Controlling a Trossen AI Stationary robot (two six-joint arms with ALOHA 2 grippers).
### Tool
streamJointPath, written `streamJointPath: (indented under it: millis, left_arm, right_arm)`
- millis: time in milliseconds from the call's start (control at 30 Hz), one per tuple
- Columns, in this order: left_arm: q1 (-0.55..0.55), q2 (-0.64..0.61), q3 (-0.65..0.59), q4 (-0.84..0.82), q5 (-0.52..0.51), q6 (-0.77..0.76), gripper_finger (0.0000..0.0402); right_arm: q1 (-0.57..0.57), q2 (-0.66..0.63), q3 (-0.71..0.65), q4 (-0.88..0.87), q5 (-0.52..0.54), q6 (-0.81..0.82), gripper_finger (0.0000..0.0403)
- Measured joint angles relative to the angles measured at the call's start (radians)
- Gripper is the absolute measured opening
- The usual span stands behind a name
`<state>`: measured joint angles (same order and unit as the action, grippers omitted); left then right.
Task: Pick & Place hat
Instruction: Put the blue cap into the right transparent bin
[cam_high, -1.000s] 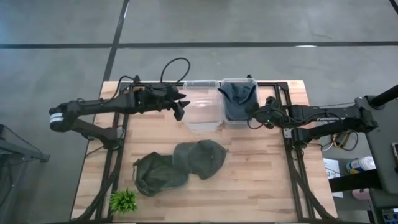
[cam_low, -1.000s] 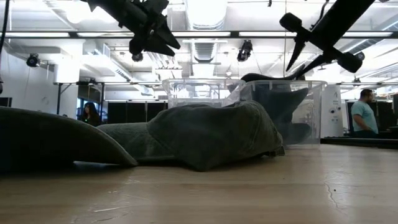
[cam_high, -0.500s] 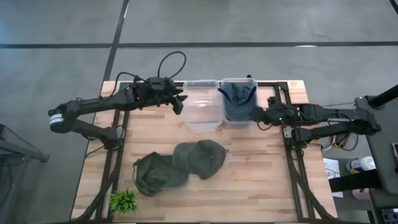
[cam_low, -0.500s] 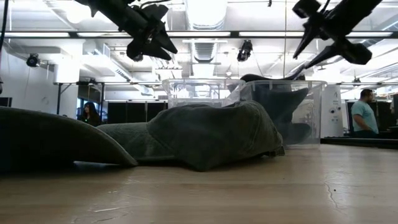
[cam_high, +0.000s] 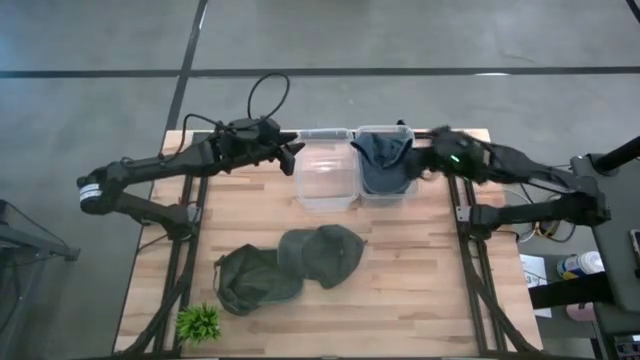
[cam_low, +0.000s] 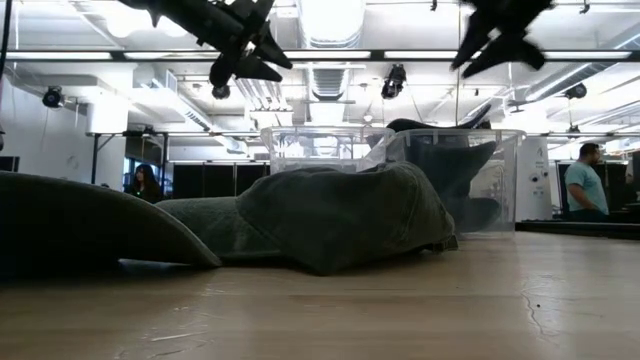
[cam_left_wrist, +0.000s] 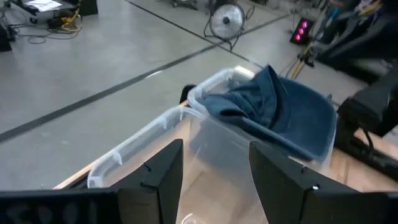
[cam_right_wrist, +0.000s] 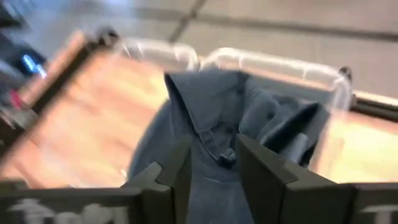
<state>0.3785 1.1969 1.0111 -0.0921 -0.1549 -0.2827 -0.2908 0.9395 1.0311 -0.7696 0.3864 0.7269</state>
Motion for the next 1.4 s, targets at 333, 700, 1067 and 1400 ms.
streamJointPath:
  millis: [333, 700, 1067, 1400]
  left_arm:
    - [0.039, 0.0, 0.0, -0.022, 0.0, -0.069, 0.0177]
    - [0.039, -0.001, 0.0, -0.075, 0.0, -0.042, 0.0177]
    - [0.039, -0.001, 0.0, -0.09, -0.003, -0.03, 0.0177]
    - [0.039, -0.003, 0.0, -0.134, -0.003, -0.032, 0.0177]
  right_arm:
    - [-0.293, 0.495, 0.306, -0.164, -0.287, -0.234, 0.0052]
    - [-0.412, 0.853, 0.519, -0.395, -0.372, -0.412, 0.0009]
    - [-0.416, 0.977, 0.507, -0.418, -0.492, -0.523, 0.0008]
    - [-0.411, 0.894, 0.582, -0.42, -0.503, -0.548, 0.0008]
